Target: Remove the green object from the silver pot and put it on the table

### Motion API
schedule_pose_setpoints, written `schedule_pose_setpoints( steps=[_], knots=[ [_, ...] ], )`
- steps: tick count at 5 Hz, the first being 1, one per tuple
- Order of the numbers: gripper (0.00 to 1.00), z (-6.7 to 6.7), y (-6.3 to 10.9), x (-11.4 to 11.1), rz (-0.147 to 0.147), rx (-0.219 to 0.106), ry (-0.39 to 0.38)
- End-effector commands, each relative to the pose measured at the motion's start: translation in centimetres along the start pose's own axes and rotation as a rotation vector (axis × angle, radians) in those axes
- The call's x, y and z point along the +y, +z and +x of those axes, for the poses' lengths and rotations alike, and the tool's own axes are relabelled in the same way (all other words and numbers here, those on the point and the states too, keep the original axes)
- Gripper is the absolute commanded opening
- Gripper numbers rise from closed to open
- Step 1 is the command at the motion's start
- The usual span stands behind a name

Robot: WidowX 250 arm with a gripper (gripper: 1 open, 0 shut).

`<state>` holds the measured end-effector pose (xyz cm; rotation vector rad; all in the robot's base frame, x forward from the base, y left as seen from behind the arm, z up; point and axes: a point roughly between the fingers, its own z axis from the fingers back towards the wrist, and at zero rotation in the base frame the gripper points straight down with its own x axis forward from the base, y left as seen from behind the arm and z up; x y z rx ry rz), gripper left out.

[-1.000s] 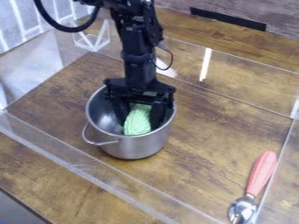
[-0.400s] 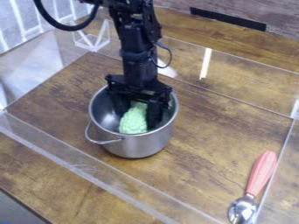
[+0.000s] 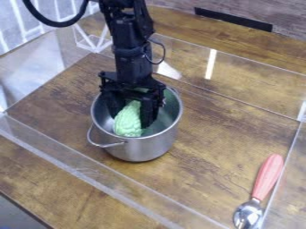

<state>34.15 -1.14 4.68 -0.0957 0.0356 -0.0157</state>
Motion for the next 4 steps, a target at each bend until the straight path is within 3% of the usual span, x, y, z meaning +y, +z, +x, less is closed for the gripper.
schedule_pose_setpoints(
  steps=[1,2,4],
  knots=[
    [0.00,-0.1,2.0,0.7,0.000,-0.068,0.019],
    [0.00,-0.6,2.1,1.3,0.001,-0.073,0.043],
    [0.00,-0.1,4.6,1.1,0.004,-0.073,0.029]
  ],
)
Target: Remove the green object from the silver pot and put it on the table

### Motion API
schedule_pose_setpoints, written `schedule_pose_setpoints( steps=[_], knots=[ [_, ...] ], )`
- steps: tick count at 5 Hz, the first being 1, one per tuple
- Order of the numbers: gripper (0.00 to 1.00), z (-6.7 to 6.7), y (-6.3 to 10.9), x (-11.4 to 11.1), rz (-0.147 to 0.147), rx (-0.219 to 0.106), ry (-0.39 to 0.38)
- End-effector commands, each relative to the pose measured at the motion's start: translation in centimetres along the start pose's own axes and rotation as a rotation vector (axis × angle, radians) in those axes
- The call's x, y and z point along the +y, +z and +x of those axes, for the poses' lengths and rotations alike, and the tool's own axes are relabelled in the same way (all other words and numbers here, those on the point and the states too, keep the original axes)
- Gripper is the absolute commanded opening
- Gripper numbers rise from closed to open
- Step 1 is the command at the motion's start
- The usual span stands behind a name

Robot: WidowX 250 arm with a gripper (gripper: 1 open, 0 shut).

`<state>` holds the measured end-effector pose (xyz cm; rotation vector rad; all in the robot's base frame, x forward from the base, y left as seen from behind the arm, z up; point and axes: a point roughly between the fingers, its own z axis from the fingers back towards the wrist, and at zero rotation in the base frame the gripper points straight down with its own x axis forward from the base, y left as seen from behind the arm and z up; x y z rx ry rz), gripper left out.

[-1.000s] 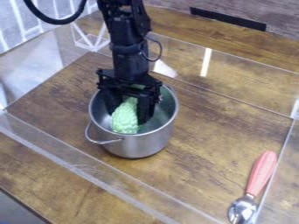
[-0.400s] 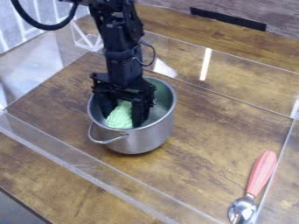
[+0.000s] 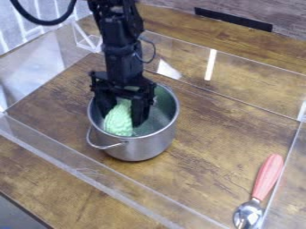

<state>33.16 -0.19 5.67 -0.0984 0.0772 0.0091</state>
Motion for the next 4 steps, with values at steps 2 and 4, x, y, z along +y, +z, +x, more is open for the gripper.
schedule_pose_setpoints(
  steps=[2,4],
  knots=[
    [0.00,0.2,3.9,-0.3,0.010,-0.105,-0.089],
    [0.00,-0.4,5.4,-1.6,0.014,-0.096,-0.160]
  ],
)
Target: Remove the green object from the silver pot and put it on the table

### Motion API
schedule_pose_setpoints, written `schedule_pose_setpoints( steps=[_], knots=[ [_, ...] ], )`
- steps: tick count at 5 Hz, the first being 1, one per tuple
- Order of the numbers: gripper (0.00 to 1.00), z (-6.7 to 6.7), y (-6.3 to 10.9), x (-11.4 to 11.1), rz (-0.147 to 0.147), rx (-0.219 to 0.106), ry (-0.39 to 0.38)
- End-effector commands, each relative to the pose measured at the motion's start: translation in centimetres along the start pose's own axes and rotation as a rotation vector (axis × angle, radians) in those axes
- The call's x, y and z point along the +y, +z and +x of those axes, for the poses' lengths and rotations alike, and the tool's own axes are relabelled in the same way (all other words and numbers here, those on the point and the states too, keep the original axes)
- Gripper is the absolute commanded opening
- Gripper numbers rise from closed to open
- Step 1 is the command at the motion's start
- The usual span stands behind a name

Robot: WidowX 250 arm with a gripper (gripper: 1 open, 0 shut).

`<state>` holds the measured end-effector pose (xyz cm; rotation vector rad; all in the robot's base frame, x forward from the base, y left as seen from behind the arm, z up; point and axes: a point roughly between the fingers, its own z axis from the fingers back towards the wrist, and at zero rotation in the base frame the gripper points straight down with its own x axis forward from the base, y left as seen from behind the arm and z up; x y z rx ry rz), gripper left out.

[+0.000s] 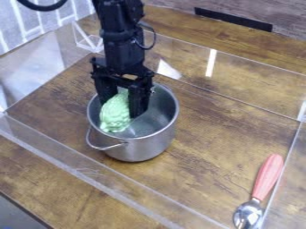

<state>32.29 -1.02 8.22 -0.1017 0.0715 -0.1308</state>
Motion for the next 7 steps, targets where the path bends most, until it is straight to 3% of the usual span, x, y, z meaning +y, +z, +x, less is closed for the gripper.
schedule_pose_setpoints(
  steps=[1,5,7],
  knots=[
    [0.00,0.5,4.4,-1.4,0.019,-0.092,-0.046],
    [0.00,1.3,2.6,1.1,0.025,-0.071,-0.127],
    [0.00,1.9,2.2,-1.0,0.026,-0.069,-0.118]
  ],
)
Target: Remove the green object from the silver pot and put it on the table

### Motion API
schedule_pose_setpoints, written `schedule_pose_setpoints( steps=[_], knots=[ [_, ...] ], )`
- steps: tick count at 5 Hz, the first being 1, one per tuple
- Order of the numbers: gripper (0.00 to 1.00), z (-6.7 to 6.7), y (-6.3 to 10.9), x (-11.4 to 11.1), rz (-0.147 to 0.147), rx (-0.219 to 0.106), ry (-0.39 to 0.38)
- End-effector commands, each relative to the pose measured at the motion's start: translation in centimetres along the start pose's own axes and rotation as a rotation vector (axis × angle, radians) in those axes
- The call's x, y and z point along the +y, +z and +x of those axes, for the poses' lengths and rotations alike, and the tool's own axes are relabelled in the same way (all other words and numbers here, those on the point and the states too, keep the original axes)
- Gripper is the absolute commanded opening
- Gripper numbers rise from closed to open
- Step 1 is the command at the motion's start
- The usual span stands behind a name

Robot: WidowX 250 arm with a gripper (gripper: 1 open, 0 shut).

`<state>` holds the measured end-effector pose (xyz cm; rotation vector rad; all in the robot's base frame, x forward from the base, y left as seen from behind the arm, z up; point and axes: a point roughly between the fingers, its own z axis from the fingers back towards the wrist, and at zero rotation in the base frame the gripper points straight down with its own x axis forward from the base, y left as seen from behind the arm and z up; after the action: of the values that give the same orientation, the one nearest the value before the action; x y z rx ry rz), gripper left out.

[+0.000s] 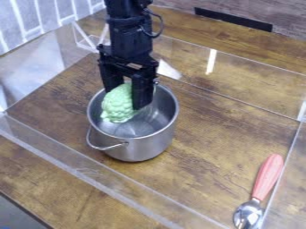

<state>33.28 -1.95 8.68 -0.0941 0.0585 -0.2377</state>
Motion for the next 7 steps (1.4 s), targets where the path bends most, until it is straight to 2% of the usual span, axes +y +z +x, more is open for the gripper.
schedule_pose_setpoints(
  steps=[1,2,4,5,6,7],
  knots=[
    [0.00,0.8,3.0,-0.3,0.018,-0.062,0.017],
    [0.00,0.8,4.8,-0.9,0.027,-0.069,0.042],
    [0.00,3.1,7.6,-4.4,0.062,-0.122,-0.071],
    [0.00,3.1,6.8,-6.6,0.058,-0.131,-0.173],
    [1.00,2.3,5.6,-7.5,0.057,-0.130,-0.261],
    [1.00,1.8,4.3,-6.3,0.066,-0.130,-0.262]
  ],
)
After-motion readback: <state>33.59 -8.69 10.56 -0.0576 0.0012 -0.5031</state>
